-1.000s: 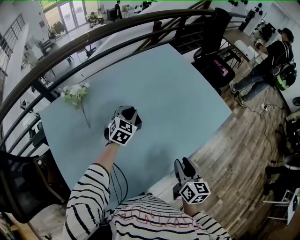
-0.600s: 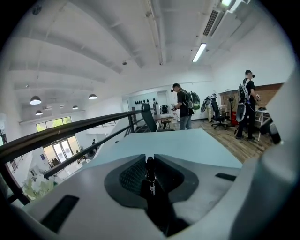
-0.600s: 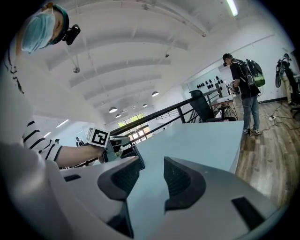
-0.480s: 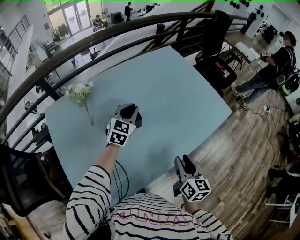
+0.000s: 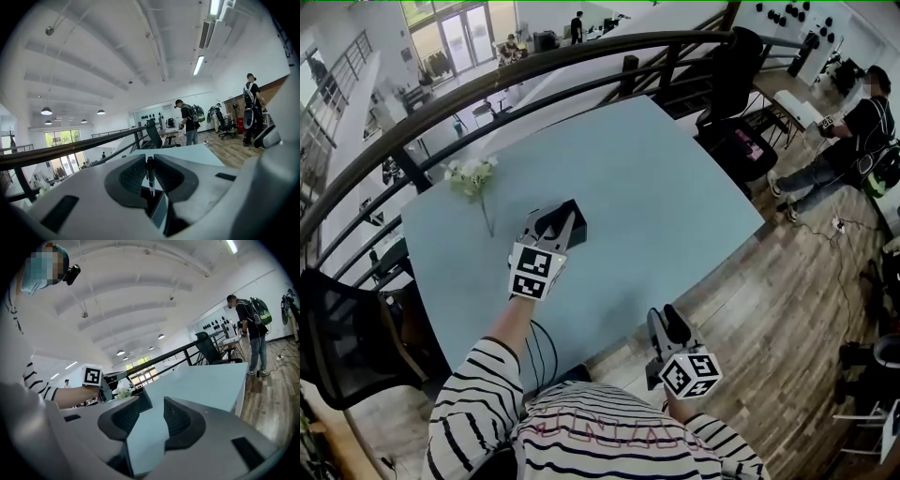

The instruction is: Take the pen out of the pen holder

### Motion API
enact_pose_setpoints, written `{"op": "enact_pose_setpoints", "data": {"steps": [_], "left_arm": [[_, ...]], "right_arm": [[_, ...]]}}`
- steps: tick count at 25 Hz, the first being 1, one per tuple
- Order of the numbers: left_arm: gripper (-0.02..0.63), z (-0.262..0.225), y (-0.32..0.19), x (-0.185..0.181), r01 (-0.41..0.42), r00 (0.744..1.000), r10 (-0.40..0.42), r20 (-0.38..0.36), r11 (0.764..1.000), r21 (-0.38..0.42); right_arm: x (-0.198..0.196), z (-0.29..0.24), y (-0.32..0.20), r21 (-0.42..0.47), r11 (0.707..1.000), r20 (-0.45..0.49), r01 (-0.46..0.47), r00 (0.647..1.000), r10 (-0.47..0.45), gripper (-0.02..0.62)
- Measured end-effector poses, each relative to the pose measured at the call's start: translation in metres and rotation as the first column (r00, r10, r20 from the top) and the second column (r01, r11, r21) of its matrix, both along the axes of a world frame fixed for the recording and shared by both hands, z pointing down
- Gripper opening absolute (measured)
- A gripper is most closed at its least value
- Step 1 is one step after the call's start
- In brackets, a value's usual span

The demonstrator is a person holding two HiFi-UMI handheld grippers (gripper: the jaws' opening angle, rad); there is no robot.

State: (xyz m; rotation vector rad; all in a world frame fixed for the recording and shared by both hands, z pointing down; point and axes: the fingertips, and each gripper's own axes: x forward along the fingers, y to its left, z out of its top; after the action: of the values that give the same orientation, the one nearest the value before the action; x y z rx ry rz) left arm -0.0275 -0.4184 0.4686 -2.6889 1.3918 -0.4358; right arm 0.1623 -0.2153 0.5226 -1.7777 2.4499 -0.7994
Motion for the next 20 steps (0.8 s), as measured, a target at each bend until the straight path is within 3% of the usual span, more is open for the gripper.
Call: {"op": "enact_pose_setpoints", "data": {"steps": [9, 20], "left_arm": [[0.071, -0.029, 0.065, 0.003, 0.028, 0.999, -0.026, -0.041, 0.998, 0.054], [0.071, -0.019, 0.157, -0.004, 0.069, 0.996, -0.067, -0.057, 0.997, 0.029]], "right_arm": [[0.006, -0.011, 0.034, 0.047, 0.998, 0.005, 0.042, 0.999, -0.042, 0.170], [0.005, -0.014, 0.080, 0.079, 0.993, 0.004, 0.085, 0.996, -0.086, 0.167]]}}
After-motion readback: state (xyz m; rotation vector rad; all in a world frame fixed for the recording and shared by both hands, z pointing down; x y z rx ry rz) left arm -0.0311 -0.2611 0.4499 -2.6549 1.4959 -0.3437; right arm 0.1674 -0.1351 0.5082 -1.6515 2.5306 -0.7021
